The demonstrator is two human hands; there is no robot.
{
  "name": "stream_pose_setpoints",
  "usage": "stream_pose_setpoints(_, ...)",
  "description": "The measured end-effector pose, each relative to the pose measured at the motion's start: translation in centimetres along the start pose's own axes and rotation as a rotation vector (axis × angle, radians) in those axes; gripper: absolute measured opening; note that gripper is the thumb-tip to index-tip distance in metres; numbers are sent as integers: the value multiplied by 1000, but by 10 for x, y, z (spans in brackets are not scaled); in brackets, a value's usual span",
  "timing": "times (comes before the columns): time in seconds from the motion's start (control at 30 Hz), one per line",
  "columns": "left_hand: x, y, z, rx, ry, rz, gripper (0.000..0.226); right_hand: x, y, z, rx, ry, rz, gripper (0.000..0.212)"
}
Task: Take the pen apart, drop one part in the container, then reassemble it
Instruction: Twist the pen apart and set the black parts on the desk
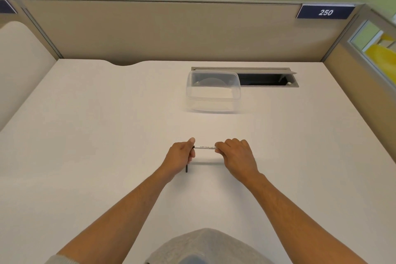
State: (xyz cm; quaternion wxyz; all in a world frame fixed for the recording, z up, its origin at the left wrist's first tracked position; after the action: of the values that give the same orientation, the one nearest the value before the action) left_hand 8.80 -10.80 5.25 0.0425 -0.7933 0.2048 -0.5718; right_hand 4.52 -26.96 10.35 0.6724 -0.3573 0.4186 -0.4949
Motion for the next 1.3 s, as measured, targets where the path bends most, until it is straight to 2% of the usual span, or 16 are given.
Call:
stream_pose_setpoints(0.17, 13, -4, -1, 26, 165, -13, 15, 8, 0, -1, -17, 50, 36, 15)
stream_pose_setpoints(0.27, 19, -8, -1, 52, 231, 13, 11, 10, -2, 0, -7, 69, 69, 17)
stream_pose_setpoints(0.43, 21, -7, -3, 97, 241, 111, 32, 4, -5, 2, 8, 53, 93, 33)
stream_pose_setpoints(0.53, 19, -5, 0, 100, 186, 128, 42, 3, -6, 3, 5, 56, 79, 26)
stream_pose_setpoints(0.73, 8, -4, 0, 47, 52, -37, 52, 5, -7, 3, 4, 64, 71, 16)
stream_pose_setpoints(0.9, 13, -6, -1, 45, 159, -74, 14, 10, -7, 2, -9, 97, 71, 17)
stream_pose_setpoints(0.93, 13, -7, 0, 49, 164, -61, 12, 10, -8, 2, -11, 97, 74, 17)
stream_pose_setpoints(1.07, 12, -5, 2, 49, 137, 24, 29, 6, -9, 3, -5, 86, 79, 21)
stream_pose_setpoints(1.3, 11, 1, 1, 34, 40, -71, 53, 8, -11, 4, -2, 89, 65, 16)
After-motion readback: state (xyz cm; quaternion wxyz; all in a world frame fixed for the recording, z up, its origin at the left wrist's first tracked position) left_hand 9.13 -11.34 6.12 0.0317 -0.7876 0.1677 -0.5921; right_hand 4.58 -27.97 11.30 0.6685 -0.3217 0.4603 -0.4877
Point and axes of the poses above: each hand's wrist, its own z-axis towards the middle knuckle, its own y-axis out of the palm, x = y × z, the point moved 10 cm from there along z, towards the middle knuckle, and after that the axes turned 7 degrees about x, right-handed, at the moved point
